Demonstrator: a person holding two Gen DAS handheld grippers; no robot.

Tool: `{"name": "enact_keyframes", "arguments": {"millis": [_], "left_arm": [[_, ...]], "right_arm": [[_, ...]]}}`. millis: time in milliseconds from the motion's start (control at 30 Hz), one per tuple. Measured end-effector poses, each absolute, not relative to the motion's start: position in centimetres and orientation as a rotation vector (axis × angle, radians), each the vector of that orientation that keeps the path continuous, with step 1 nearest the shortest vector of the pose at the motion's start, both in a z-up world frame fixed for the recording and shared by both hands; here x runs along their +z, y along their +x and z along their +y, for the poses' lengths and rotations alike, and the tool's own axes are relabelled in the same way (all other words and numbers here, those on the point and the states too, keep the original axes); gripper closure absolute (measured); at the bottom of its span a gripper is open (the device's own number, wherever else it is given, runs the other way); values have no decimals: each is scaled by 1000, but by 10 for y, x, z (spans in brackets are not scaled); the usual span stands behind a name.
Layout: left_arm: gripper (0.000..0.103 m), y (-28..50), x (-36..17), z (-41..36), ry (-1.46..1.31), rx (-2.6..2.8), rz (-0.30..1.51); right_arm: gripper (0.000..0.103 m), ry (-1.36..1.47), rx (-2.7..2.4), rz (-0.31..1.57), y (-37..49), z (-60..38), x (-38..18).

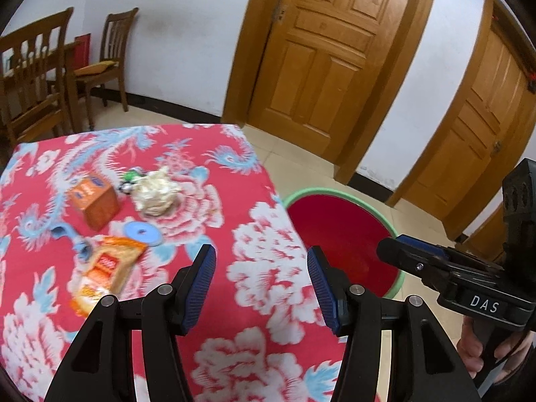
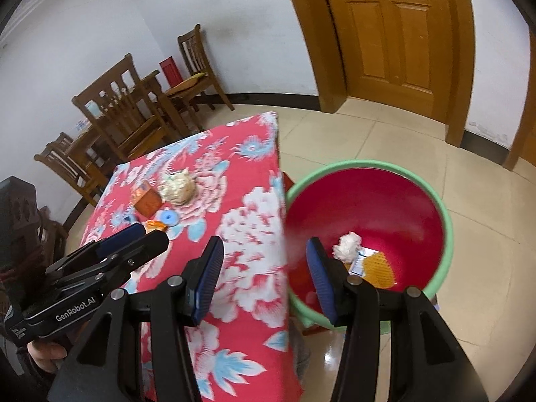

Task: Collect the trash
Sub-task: 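Move both tools back over the table toward the orange snack packet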

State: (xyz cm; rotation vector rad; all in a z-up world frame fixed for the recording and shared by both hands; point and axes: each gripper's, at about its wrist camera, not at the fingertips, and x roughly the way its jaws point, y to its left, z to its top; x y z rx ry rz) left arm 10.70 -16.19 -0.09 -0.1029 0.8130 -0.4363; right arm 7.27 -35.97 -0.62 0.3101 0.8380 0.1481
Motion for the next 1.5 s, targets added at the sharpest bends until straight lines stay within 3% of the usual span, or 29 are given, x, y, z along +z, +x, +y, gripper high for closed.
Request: {"name": "enact_keyframes", "arguments": {"millis": [800,1433,1500], "left_arm": [[45,111,-21,-31,-220,-200,829],[45,143,-72,-44,-155,-228,946],[52,144,-75,-44,-156,-234,952]], "right_arm": [[48,262,282,868,98,-268,-5],[48,235,298,925,118,-242,-21],[48,233,298,929,120,-241,-22]]}}
